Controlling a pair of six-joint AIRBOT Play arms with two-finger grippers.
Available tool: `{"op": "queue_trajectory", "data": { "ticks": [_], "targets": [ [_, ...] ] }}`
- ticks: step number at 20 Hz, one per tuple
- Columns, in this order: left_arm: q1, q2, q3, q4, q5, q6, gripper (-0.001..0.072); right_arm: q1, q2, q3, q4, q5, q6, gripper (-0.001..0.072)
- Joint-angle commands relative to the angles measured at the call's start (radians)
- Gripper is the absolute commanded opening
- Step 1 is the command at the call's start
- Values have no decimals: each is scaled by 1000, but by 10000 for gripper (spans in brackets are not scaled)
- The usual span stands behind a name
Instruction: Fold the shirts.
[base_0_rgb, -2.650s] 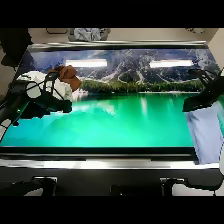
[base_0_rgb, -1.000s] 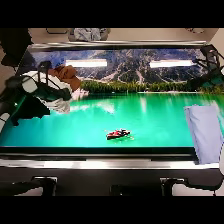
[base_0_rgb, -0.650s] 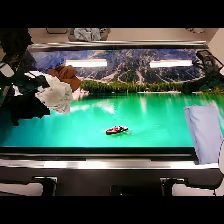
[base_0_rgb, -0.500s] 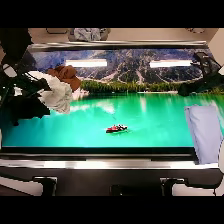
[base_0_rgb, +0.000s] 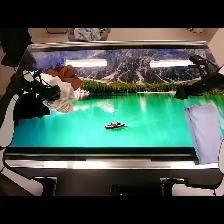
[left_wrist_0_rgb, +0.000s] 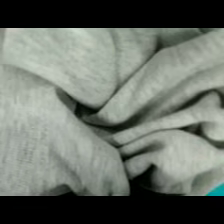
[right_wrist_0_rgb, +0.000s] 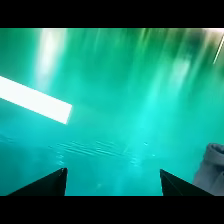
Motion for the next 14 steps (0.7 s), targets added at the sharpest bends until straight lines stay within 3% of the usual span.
{"op": "queue_trajectory", "data": {
  "ticks": [1, 4, 9, 14],
  "targets": [
    [-21, 87, 51, -12, 5, 145, 30, 0, 42, 0, 8, -11, -17, 678],
    [-70, 330, 92, -15, 43, 224, 30, 0, 161, 0, 0, -56, -20, 678],
    [-261, 723, 92, -58, 217, 207, 30, 0, 402, 0, 0, -64, -20, 679],
    [-505, 818, 92, -82, 494, 140, 30, 0, 606, 0, -18, -53, -20, 678]
  ]
}}
